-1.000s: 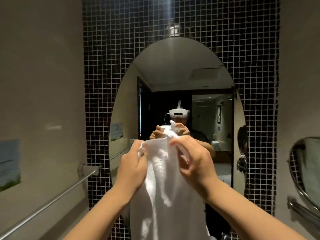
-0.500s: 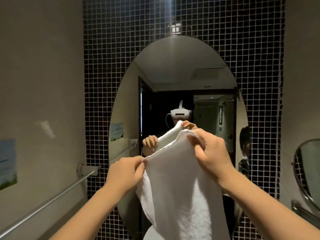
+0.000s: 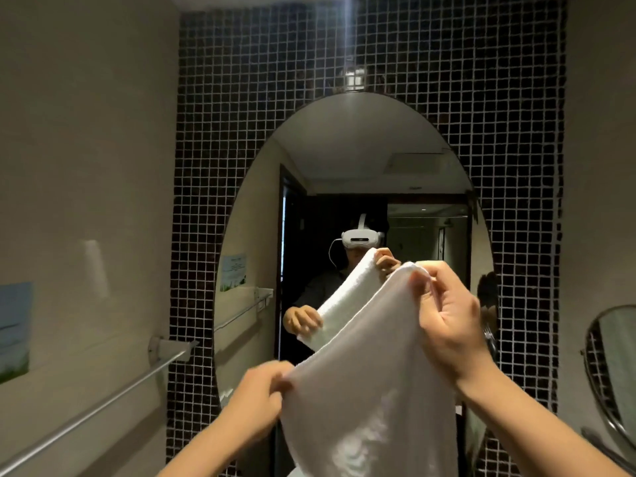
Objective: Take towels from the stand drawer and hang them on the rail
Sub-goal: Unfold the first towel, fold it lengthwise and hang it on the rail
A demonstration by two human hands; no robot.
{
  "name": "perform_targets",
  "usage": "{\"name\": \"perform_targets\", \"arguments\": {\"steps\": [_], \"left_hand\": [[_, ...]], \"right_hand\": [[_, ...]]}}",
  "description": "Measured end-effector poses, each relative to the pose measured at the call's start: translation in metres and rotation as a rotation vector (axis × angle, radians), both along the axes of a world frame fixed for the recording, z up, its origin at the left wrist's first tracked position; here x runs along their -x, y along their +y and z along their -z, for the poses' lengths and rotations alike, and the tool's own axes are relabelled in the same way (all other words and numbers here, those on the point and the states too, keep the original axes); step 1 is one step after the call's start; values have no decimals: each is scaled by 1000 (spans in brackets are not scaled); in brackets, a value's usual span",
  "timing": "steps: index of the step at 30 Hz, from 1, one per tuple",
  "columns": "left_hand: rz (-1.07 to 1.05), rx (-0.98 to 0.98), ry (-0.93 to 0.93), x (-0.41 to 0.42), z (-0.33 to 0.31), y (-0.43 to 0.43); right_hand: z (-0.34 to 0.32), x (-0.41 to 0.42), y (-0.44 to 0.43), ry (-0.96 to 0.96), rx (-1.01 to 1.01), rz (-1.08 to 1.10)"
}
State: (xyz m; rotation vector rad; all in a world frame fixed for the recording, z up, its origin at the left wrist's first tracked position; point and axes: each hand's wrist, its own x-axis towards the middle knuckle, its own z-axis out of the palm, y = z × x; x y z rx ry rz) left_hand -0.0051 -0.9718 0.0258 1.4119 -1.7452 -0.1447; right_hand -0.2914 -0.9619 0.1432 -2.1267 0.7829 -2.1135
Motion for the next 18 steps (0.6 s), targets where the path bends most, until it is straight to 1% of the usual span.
{"name": "perform_targets", "arguments": {"steps": [2, 4, 6, 10, 12, 13, 14, 15, 18], "left_hand": [[-32, 153, 221, -3, -28, 2], [27, 284, 341, 5, -63, 8], [99, 404, 363, 20, -95, 13], [297, 581, 368, 62, -139, 24], [357, 624, 367, 77, -151, 30], [389, 611, 392, 83, -156, 31], [418, 557, 432, 87, -160, 34], [485, 470, 514, 92, -163, 37], [551, 209, 790, 102, -160, 44]], "right_hand": [[-7, 6, 0, -86, -40, -34], [-16, 6, 2, -156, -98, -101], [-23, 2, 4, -158, -141, -151], [-36, -19, 4, 0, -123, -100], [-38, -31, 6, 29, -165, -124], [-39, -36, 8, 19, -197, -157], [-39, -40, 10, -5, -230, -201], [-39, -43, 12, -37, -267, -254], [-35, -49, 15, -83, -361, -384]]}}
